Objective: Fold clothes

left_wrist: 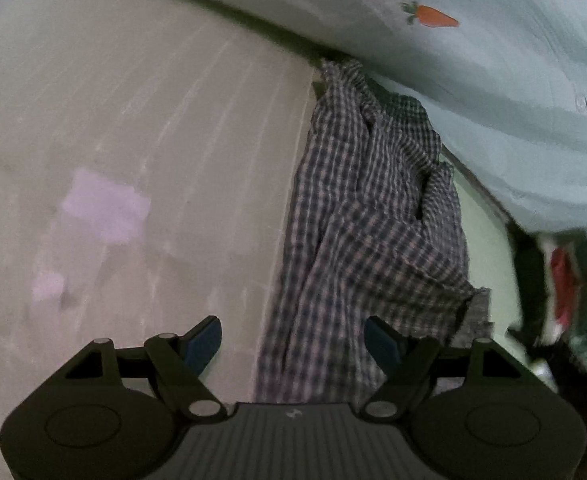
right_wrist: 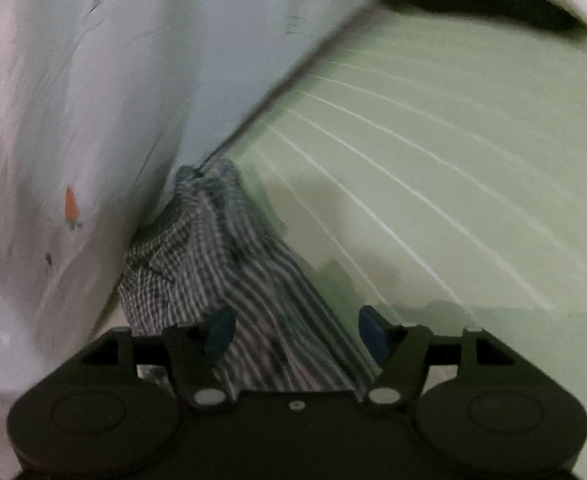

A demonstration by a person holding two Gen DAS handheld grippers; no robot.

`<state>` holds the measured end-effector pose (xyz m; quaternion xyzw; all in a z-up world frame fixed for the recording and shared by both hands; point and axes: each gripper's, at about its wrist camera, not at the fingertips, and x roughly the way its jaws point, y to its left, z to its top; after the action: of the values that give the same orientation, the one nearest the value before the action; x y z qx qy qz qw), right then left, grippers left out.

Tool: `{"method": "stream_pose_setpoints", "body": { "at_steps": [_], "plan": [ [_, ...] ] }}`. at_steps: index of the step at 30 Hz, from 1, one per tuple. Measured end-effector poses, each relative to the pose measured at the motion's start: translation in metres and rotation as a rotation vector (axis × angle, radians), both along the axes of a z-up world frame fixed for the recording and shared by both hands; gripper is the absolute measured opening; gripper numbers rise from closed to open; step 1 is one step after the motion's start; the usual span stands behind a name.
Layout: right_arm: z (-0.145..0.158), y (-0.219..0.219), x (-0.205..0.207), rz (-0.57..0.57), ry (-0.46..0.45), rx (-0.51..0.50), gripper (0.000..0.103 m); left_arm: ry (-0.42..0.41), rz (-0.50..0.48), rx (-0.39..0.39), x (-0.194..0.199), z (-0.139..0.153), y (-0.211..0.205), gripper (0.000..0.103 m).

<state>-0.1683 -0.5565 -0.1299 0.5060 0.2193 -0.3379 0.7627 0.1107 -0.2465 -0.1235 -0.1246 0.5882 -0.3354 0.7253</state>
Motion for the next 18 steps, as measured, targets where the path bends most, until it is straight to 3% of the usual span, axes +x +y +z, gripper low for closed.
{"method": "stream_pose_setpoints", "body": {
  "at_steps": [5, 12, 18],
  "plan": [
    [-0.021, 0.029, -0.052, -0.140, -0.076, 0.152, 0.073, 0.121, 0.048, -0.049, -0.009, -0.007, 0.018, 0.079],
    [-0.047, 0.061, -0.079, -0.222, -0.148, 0.301, 0.074, 0.382, 0.152, -0.141, -0.024, -0.037, 0.043, 0.079],
    [-0.063, 0.069, -0.078, -0.245, -0.250, 0.393, 0.073, 0.448, 0.210, -0.172, -0.032, -0.046, 0.059, 0.079]
  ]
}}
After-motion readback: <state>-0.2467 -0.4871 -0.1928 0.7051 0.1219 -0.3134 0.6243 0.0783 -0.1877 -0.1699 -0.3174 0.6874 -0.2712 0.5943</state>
